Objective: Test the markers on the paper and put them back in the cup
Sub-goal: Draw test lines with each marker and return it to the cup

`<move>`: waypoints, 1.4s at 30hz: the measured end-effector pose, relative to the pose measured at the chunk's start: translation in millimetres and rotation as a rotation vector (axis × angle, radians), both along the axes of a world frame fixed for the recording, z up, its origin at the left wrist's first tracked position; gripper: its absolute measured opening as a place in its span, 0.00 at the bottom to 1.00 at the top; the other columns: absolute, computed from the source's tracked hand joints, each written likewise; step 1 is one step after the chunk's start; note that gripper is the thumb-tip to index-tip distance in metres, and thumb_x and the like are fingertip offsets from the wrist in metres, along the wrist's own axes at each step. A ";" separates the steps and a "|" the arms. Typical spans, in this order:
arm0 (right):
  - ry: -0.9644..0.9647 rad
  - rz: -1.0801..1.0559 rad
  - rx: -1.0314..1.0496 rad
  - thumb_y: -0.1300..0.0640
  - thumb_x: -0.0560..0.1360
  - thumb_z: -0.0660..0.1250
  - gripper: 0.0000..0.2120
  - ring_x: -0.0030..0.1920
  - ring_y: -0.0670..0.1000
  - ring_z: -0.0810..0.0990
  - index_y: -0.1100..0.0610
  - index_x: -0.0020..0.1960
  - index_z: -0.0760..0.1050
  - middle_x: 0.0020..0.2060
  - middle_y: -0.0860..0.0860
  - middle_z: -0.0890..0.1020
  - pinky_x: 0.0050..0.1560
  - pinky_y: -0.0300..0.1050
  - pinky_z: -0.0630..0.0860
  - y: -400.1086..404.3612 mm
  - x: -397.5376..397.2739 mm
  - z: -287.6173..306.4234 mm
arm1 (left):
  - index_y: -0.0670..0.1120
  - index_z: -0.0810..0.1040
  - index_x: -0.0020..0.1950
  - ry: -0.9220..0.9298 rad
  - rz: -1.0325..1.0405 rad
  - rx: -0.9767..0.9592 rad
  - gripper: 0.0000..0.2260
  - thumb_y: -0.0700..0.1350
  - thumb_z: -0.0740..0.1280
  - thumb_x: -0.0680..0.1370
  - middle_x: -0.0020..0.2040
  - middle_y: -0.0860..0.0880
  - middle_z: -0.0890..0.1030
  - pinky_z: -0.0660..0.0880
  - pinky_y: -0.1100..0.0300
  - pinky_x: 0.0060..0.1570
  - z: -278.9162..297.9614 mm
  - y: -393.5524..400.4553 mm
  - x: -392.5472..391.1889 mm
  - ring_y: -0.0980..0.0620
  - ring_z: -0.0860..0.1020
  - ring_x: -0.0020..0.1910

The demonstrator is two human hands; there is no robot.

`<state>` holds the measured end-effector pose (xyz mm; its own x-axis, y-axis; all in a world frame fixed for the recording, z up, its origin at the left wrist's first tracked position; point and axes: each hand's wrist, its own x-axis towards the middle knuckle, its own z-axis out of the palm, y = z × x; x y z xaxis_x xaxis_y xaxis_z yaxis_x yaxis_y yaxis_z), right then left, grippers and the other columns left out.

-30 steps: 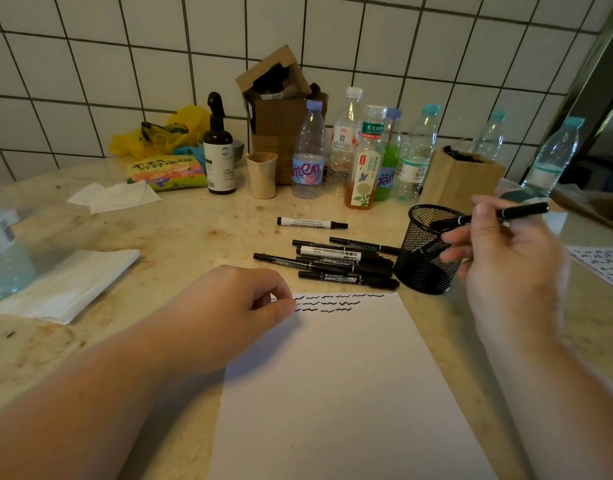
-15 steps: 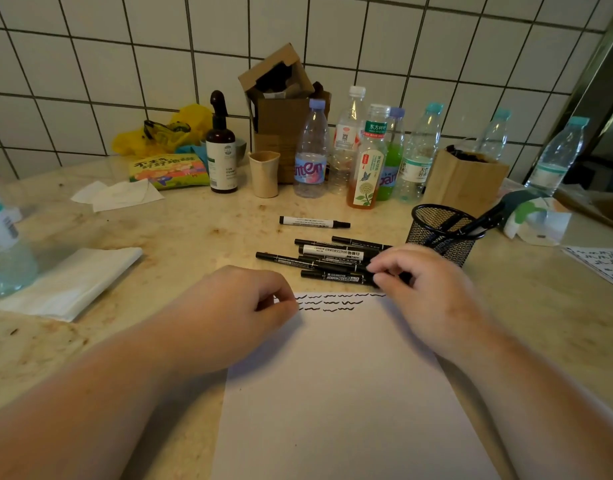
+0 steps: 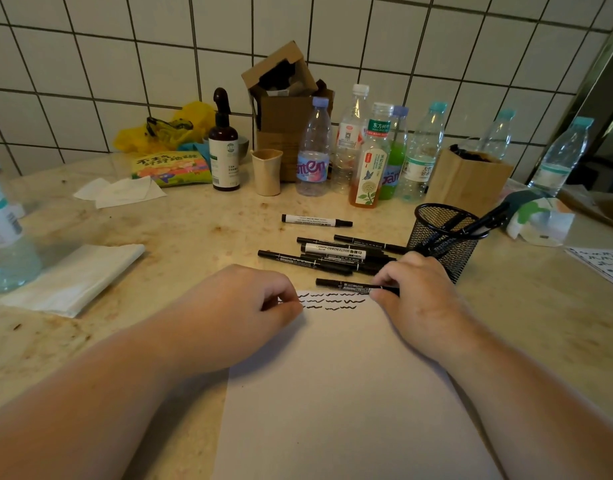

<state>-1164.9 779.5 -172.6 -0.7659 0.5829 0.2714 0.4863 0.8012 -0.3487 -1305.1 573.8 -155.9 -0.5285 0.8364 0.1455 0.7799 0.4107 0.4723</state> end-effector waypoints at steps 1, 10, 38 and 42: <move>0.019 0.005 0.008 0.50 0.77 0.70 0.03 0.58 0.49 0.69 0.47 0.51 0.81 0.51 0.45 0.74 0.56 0.47 0.70 -0.7 0.3 0.7 | 0.59 0.79 0.46 -0.003 0.000 -0.001 0.08 0.60 0.63 0.78 0.38 0.64 0.79 0.68 0.70 0.29 0.4 -0.4 0.5 0.65 0.75 0.35; 0.535 0.311 -0.812 0.65 0.76 0.70 0.08 0.33 0.49 0.81 0.57 0.53 0.78 0.35 0.50 0.83 0.34 0.40 0.78 -16.4 9.0 19.5 | 0.60 0.80 0.49 -0.038 -0.011 -0.008 0.09 0.61 0.62 0.77 0.39 0.58 0.81 0.76 0.65 0.37 6.0 -0.9 3.3 0.60 0.78 0.37; 0.724 0.416 -1.108 0.56 0.70 0.68 0.10 0.24 0.58 0.76 0.60 0.33 0.80 0.26 0.63 0.79 0.23 0.41 0.72 -9.1 26.4 36.6 | 0.48 0.80 0.37 -0.424 -0.094 0.123 0.16 0.56 0.65 0.78 0.28 0.53 0.70 0.64 0.59 0.34 19.7 -9.5 -11.4 0.54 0.66 0.28; 0.559 0.053 -0.912 0.58 0.79 0.66 0.16 0.23 0.52 0.73 0.56 0.34 0.82 0.26 0.57 0.79 0.22 0.40 0.68 -8.7 16.0 25.6 | 0.52 0.80 0.42 -0.158 0.088 0.038 0.13 0.59 0.63 0.78 0.33 0.53 0.78 0.70 0.58 0.34 17.7 -2.5 -3.5 0.54 0.74 0.31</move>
<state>-1148.9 770.8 -147.1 -0.6982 0.7124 0.0705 0.0444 0.1413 -0.9890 -1308.6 571.3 -138.2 -0.6185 0.7811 0.0859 0.6565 0.4536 0.6027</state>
